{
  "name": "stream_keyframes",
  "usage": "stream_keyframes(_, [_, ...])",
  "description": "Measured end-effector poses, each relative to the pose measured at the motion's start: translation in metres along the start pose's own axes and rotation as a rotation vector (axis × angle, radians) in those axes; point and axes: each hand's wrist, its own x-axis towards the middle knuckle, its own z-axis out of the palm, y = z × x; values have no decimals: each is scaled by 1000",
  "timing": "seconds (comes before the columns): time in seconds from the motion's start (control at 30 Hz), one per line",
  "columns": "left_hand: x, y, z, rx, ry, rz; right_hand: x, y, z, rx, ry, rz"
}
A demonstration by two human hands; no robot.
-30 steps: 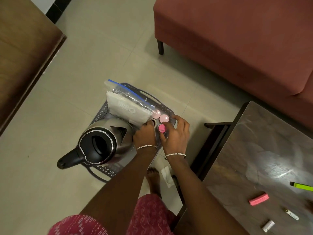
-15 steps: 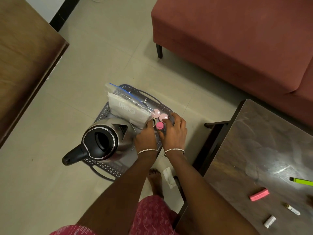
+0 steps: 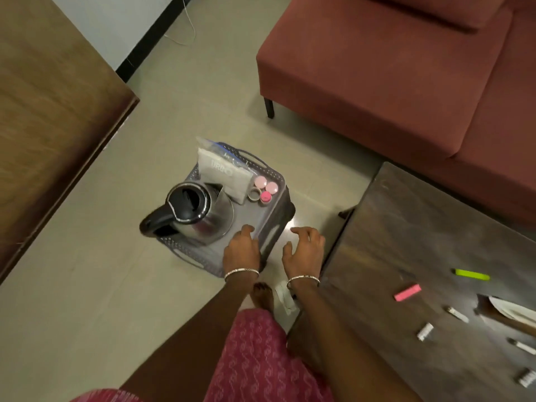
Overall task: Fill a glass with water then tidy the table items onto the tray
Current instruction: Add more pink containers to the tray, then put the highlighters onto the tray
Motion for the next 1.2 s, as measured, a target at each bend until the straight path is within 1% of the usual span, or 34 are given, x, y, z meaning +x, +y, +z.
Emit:
stream_keyframes(0.13, [-56,1,-8,-64,48,83,-52,14,-36,24,23,24])
stream_keyframes(0.23, [-101,3,-9,-124,50,94,-92,32,-61,31,17,40])
stream_keyframes(0.37, [-164,11,-1,-139,20,97,-143,61,-96,79,59,71])
stream_keyframes(0.47, [-198,18,15,-125,-18,125,-172,92,-117,113,134,100])
stream_keyframes(0.57, [-224,30,31,-114,-70,139,-195,129,-137,64,166,180])
stream_keyframes(0.67, [-243,52,48,-100,-104,198,-211,169,-159,19,173,270])
stream_keyframes(0.8, [-259,89,70,-65,-146,238,-221,214,-184,50,223,365])
stream_keyframes(0.9, [-260,117,91,-40,-171,259,-217,244,-199,50,198,426])
stream_keyframes(1.07, [-249,164,129,20,-181,284,-188,296,-221,31,163,434])
stream_keyframes(1.2, [-232,202,163,21,-218,245,-143,338,-242,-25,109,408])
